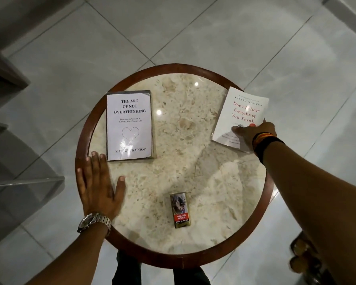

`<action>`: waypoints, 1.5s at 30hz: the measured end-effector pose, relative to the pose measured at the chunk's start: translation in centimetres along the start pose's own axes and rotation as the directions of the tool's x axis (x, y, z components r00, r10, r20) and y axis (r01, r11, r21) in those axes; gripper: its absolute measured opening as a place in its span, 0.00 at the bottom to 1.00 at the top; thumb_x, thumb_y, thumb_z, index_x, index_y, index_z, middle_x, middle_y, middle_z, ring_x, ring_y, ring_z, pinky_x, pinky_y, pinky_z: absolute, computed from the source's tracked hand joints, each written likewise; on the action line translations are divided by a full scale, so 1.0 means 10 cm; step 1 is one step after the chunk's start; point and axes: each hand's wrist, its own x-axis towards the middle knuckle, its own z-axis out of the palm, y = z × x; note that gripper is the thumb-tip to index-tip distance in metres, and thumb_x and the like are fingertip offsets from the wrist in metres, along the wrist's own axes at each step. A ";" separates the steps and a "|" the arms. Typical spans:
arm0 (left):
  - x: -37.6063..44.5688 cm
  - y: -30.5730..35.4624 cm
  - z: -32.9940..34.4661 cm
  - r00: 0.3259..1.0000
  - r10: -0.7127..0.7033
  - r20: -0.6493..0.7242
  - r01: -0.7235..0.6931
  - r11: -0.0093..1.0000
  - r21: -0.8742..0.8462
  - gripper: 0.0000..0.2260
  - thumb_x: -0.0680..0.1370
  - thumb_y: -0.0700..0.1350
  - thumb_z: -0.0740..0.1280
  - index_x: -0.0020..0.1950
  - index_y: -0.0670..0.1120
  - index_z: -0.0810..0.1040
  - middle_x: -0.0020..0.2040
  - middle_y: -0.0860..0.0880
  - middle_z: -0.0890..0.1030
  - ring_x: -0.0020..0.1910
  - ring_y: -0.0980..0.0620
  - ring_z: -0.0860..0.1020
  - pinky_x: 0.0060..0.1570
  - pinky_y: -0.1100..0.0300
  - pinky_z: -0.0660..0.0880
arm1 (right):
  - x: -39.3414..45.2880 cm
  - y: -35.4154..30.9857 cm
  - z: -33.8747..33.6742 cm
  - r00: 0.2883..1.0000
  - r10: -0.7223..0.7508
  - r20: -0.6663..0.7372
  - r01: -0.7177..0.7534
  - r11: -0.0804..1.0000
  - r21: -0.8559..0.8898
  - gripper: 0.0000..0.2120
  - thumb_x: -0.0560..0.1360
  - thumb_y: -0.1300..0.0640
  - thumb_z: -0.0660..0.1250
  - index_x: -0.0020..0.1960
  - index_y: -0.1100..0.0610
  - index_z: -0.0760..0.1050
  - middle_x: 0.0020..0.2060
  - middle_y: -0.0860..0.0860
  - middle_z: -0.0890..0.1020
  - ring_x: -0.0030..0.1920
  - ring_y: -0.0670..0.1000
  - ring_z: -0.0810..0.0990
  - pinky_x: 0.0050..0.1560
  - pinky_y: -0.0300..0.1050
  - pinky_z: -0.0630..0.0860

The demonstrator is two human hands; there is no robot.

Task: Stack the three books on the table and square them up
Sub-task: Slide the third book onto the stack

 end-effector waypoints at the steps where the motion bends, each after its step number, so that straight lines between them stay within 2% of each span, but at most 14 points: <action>1: 0.00 0.00 0.00 1.000 -0.002 0.002 0.002 1.000 0.000 0.39 0.82 0.64 0.48 0.89 0.47 0.44 0.90 0.46 0.46 0.89 0.46 0.45 0.86 0.38 0.47 | -0.03 0.02 0.03 0.999 -0.042 0.014 0.041 0.997 0.066 0.30 0.62 0.55 0.83 0.61 0.47 0.76 0.52 0.44 0.84 0.53 0.53 0.84 0.46 0.46 0.80; 4: -0.01 -0.01 0.00 1.000 -0.007 0.011 0.007 1.000 0.007 0.39 0.82 0.64 0.48 0.88 0.47 0.43 0.90 0.46 0.46 0.89 0.46 0.45 0.86 0.38 0.47 | -0.22 -0.02 0.09 0.986 -0.162 0.035 0.153 0.972 0.181 0.29 0.62 0.56 0.81 0.60 0.42 0.78 0.44 0.38 0.86 0.47 0.44 0.85 0.42 0.43 0.83; 6: 0.00 0.02 0.00 1.000 -0.001 0.016 0.001 1.000 0.001 0.39 0.82 0.64 0.48 0.88 0.47 0.43 0.90 0.45 0.46 0.89 0.45 0.46 0.86 0.38 0.47 | -0.33 -0.10 0.12 0.981 -0.184 0.064 0.162 0.952 0.261 0.30 0.62 0.55 0.80 0.62 0.40 0.78 0.47 0.40 0.88 0.47 0.48 0.87 0.44 0.46 0.84; 10: 0.00 0.01 0.01 1.000 0.000 0.000 0.000 1.000 -0.002 0.38 0.83 0.63 0.50 0.89 0.47 0.44 0.90 0.45 0.49 0.89 0.44 0.48 0.86 0.38 0.48 | -0.58 -0.32 0.33 0.973 -0.080 0.218 -0.069 0.798 0.599 0.14 0.69 0.69 0.77 0.46 0.51 0.86 0.52 0.55 0.88 0.50 0.58 0.88 0.40 0.49 0.85; 12: 0.00 -0.02 0.02 1.000 0.003 -0.015 -0.003 1.000 -0.002 0.38 0.83 0.62 0.51 0.89 0.47 0.45 0.90 0.45 0.49 0.89 0.45 0.48 0.86 0.39 0.48 | -0.76 -0.43 0.47 0.936 -0.092 0.340 -0.157 0.757 0.635 0.16 0.73 0.68 0.74 0.58 0.55 0.83 0.56 0.56 0.87 0.54 0.56 0.87 0.40 0.46 0.85; 14: 0.00 -0.04 0.03 1.000 0.007 -0.028 -0.007 1.000 -0.017 0.38 0.83 0.62 0.52 0.89 0.47 0.45 0.90 0.46 0.48 0.89 0.46 0.46 0.87 0.40 0.47 | -0.93 -0.51 0.64 0.906 -0.157 0.393 -0.142 0.762 0.631 0.21 0.75 0.67 0.72 0.67 0.59 0.77 0.61 0.56 0.85 0.59 0.56 0.85 0.49 0.49 0.85; 16: 0.00 -0.04 0.04 0.999 0.006 -0.036 -0.007 1.000 -0.031 0.38 0.83 0.62 0.52 0.89 0.48 0.45 0.90 0.46 0.47 0.89 0.47 0.43 0.87 0.41 0.46 | -1.09 -0.55 0.83 0.884 -0.243 0.399 -0.051 0.799 0.600 0.16 0.76 0.65 0.72 0.63 0.58 0.79 0.59 0.54 0.86 0.59 0.57 0.85 0.55 0.54 0.83; 21: 0.00 -0.04 0.05 1.000 0.002 -0.029 -0.004 0.999 -0.047 0.38 0.82 0.62 0.54 0.89 0.47 0.48 0.90 0.45 0.48 0.89 0.44 0.47 0.86 0.38 0.51 | -1.45 -0.59 1.32 0.803 -0.327 0.498 0.086 0.891 0.447 0.15 0.80 0.56 0.69 0.65 0.56 0.79 0.57 0.53 0.87 0.54 0.55 0.87 0.47 0.51 0.85; 25: 0.00 -0.03 0.00 1.000 0.012 -0.015 -0.012 0.999 -0.037 0.38 0.82 0.62 0.54 0.88 0.45 0.51 0.89 0.44 0.50 0.89 0.41 0.50 0.85 0.36 0.53 | -1.56 -0.57 1.65 0.833 -0.271 0.482 0.115 0.937 0.329 0.17 0.76 0.58 0.74 0.63 0.60 0.81 0.54 0.57 0.87 0.52 0.57 0.88 0.45 0.51 0.86; 30: 0.00 -0.02 -0.03 1.000 0.012 -0.008 -0.012 0.999 -0.031 0.38 0.82 0.61 0.57 0.88 0.45 0.52 0.89 0.43 0.50 0.89 0.42 0.48 0.85 0.36 0.54 | -1.55 -0.49 1.88 0.893 -0.233 0.384 0.168 0.966 0.195 0.17 0.70 0.58 0.79 0.57 0.61 0.83 0.50 0.57 0.88 0.50 0.58 0.88 0.45 0.51 0.86; 35: 0.01 -0.02 -0.01 1.000 0.007 -0.015 -0.008 1.000 -0.024 0.38 0.82 0.61 0.56 0.88 0.45 0.52 0.89 0.44 0.50 0.89 0.42 0.48 0.85 0.35 0.55 | -1.55 -0.46 1.92 0.878 -0.438 0.192 0.444 0.896 0.015 0.20 0.72 0.53 0.78 0.63 0.53 0.83 0.39 0.43 0.80 0.42 0.48 0.80 0.51 0.43 0.80; 39: 0.01 -0.04 0.03 1.000 0.005 -0.006 -0.005 0.999 -0.038 0.37 0.83 0.63 0.52 0.88 0.47 0.49 0.90 0.45 0.49 0.89 0.43 0.49 0.85 0.35 0.54 | -1.56 -0.46 1.92 0.866 -0.449 0.220 0.461 0.888 -0.004 0.21 0.73 0.53 0.77 0.65 0.55 0.82 0.43 0.45 0.83 0.46 0.49 0.81 0.56 0.45 0.80; 42: 0.01 -0.02 -0.01 1.000 -0.001 0.008 0.002 0.997 -0.072 0.36 0.84 0.64 0.47 0.89 0.48 0.49 0.90 0.46 0.49 0.89 0.45 0.48 0.86 0.38 0.51 | -1.56 -0.42 1.89 0.908 -0.367 0.202 0.369 0.929 0.028 0.27 0.71 0.50 0.78 0.68 0.57 0.79 0.59 0.53 0.83 0.59 0.54 0.82 0.67 0.51 0.77; 45: 0.08 0.10 -0.17 0.994 -0.105 -0.027 0.094 0.960 -0.265 0.35 0.85 0.65 0.42 0.88 0.49 0.52 0.89 0.48 0.54 0.88 0.51 0.49 0.87 0.46 0.47 | -1.58 -0.38 1.88 0.930 -0.309 0.197 0.305 0.951 0.052 0.29 0.72 0.46 0.76 0.69 0.59 0.77 0.62 0.55 0.83 0.63 0.56 0.80 0.69 0.53 0.75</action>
